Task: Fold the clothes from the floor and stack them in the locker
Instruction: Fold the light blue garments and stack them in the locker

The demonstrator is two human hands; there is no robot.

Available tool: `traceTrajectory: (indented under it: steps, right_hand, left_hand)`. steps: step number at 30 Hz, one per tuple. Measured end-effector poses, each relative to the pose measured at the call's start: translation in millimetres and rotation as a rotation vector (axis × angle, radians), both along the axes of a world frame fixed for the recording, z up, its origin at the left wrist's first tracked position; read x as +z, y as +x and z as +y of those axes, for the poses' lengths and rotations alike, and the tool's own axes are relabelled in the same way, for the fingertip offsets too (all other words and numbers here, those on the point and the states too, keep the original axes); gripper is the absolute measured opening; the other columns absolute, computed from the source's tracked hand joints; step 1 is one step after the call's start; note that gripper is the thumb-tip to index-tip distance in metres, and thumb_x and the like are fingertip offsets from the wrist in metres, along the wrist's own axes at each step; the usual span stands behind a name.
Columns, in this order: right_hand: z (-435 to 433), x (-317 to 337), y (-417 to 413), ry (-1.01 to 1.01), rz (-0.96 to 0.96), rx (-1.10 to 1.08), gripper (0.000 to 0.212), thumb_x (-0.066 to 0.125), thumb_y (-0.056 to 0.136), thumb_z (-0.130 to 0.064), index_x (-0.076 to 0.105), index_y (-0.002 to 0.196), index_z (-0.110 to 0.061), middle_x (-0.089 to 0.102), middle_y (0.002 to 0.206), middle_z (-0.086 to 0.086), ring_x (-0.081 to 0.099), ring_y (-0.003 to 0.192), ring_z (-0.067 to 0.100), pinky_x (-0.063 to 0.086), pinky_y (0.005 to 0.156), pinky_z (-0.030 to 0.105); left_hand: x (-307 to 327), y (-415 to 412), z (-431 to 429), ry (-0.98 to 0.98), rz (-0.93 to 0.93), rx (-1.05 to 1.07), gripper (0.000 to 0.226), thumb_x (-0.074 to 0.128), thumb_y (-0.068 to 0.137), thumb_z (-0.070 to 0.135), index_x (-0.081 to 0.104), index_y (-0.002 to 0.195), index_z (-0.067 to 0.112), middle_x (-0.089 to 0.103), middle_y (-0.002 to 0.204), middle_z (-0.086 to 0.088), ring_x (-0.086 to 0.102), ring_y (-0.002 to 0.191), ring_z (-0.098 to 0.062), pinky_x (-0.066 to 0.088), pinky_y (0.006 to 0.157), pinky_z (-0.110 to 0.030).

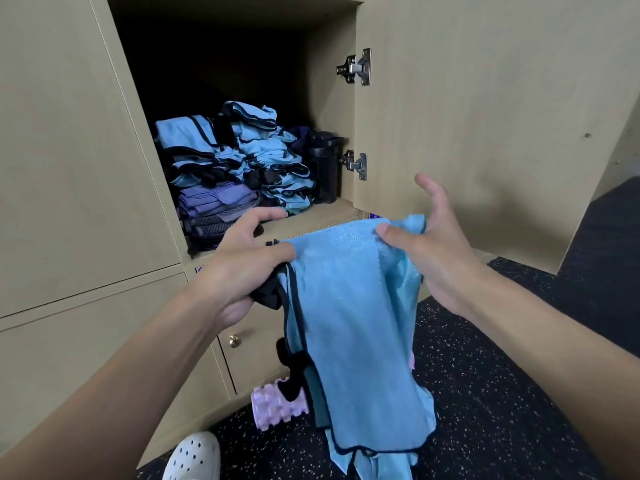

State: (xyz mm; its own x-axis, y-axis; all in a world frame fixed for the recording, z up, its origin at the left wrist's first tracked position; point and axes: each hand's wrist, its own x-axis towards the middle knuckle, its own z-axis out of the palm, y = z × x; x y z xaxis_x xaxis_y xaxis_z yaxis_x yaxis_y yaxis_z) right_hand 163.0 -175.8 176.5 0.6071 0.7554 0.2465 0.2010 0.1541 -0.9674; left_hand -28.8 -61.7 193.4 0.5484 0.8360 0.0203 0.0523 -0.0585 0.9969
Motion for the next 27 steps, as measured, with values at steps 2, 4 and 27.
traceTrajectory:
  steps: [2, 4, 27]
  right_hand:
    - [-5, -4, -6, -0.135, 0.019, 0.190, 0.109, 0.090, 0.067, -0.023, 0.021, 0.143, -0.060, 0.025, 0.149, -0.017, 0.035, 0.139, 0.011, 0.030, 0.115, 0.041]
    - [-5, -9, -8, -0.196, 0.020, 0.282, 0.112, 0.088, 0.068, -0.009, 0.023, 0.141, -0.062, 0.034, 0.153, -0.004, 0.045, 0.135, 0.017, 0.035, 0.112, 0.044]
    - [-12, -2, 7, -0.072, 0.152, 0.051, 0.028, 0.073, 0.084, -0.001, 0.069, 0.112, -0.001, 0.070, 0.112, 0.019, 0.068, 0.105, 0.025, 0.049, 0.105, 0.043]
  left_hand:
    - [-1, 2, 2, -0.059, -0.059, 0.060, 0.028, 0.063, 0.088, -0.004, 0.066, 0.101, 0.021, 0.056, 0.065, -0.007, 0.049, 0.042, -0.017, 0.043, 0.042, -0.025]
    - [2, -1, 4, -0.170, -0.135, 0.054, 0.019, 0.069, 0.086, -0.001, 0.069, 0.096, 0.015, 0.064, 0.073, -0.008, 0.059, 0.049, -0.014, 0.050, 0.045, -0.024]
    - [5, -12, 6, -0.248, -0.119, -0.071, 0.036, 0.076, 0.074, 0.004, 0.066, 0.107, 0.015, 0.072, 0.073, -0.003, 0.067, 0.057, -0.012, 0.056, 0.051, -0.023]
